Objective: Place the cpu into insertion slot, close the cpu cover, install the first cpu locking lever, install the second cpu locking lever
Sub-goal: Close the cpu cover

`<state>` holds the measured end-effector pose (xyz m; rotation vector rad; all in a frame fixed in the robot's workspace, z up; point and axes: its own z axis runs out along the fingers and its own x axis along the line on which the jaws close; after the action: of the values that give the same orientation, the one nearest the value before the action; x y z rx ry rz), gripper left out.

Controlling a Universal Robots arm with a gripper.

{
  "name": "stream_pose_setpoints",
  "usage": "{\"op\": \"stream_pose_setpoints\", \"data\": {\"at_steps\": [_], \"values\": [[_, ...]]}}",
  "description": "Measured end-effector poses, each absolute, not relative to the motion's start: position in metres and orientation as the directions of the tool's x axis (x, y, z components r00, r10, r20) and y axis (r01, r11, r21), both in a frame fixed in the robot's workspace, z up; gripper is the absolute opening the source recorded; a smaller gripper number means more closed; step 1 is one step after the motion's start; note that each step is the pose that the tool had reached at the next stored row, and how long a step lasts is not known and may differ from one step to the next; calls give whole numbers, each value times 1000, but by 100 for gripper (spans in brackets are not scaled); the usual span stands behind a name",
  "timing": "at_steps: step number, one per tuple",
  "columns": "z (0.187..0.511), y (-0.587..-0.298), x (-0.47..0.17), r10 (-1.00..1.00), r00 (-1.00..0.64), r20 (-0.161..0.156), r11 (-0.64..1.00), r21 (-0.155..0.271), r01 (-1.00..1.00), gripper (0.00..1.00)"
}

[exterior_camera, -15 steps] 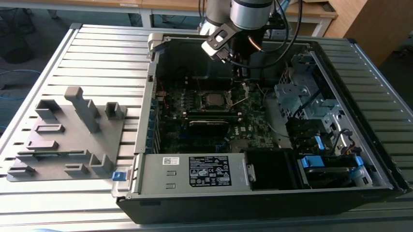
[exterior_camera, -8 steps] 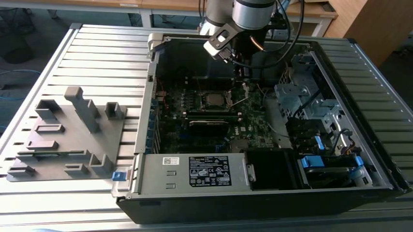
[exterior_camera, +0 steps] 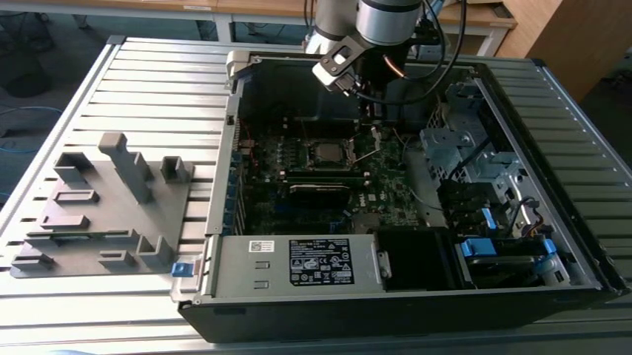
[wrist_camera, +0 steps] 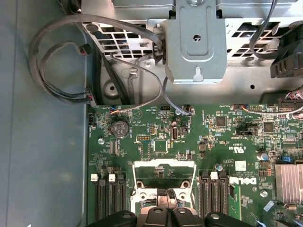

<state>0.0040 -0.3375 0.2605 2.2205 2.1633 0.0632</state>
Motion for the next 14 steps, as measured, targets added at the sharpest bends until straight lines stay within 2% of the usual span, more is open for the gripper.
{"op": "stream_pose_setpoints", "data": {"at_steps": [14], "values": [[264,-338,5,1000,26,1,-26,58,998,11]]}}
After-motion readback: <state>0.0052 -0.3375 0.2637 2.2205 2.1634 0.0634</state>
